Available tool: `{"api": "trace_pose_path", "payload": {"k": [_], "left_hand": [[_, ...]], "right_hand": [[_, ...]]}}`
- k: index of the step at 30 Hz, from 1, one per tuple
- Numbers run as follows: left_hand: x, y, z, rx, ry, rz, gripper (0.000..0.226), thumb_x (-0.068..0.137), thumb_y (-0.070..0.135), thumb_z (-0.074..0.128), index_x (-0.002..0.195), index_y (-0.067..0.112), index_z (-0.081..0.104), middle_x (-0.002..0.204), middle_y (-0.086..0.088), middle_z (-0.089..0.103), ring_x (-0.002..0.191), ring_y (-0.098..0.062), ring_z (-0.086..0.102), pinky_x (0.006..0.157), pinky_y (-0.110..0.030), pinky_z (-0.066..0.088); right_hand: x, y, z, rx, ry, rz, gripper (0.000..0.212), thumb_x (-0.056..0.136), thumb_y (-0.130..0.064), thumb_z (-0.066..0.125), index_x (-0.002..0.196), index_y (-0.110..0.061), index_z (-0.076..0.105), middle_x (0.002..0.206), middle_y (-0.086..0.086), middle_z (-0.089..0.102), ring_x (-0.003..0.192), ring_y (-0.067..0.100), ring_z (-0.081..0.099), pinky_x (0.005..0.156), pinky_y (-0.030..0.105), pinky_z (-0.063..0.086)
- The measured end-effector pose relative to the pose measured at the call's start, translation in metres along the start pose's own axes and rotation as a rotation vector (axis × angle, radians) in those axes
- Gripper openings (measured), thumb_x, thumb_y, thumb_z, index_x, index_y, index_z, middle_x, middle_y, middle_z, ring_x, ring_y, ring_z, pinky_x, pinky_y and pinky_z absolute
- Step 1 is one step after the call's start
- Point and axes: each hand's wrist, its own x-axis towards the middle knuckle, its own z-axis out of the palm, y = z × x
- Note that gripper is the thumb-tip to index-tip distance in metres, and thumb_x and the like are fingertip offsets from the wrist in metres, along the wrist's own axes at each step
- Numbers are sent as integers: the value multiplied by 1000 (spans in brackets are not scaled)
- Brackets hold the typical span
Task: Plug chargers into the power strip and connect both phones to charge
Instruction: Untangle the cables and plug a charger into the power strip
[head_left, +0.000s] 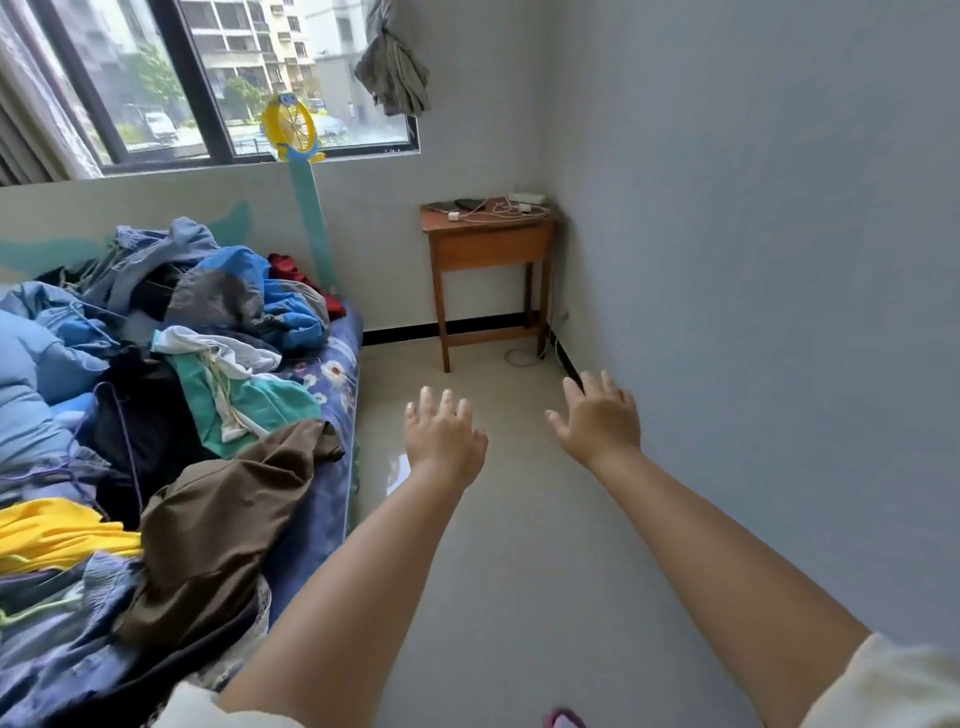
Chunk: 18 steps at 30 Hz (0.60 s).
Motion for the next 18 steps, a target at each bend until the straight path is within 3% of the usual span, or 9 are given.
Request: {"api": "trace_pose_path", "payload": {"k": [10,18], "left_hand": [[284,10,8,-65,14,-9,51,96,37,30,141,15,22,154,-6,17,142,-29,4,114,-41,7],[473,-21,20,-56,17,-52,51,96,38,31,141,16,23,154,-6,17,142,-28,4,114,-41,6]], "right_hand": [[290,15,38,18,10,-78,52,92,-38,43,136,-11,33,149,14,29,139,33,17,111,45,20],[487,6,75,54,19,-106,50,91,-37,46,133,-11,39,147,14,32,138,32,19,110,45,20]]}}
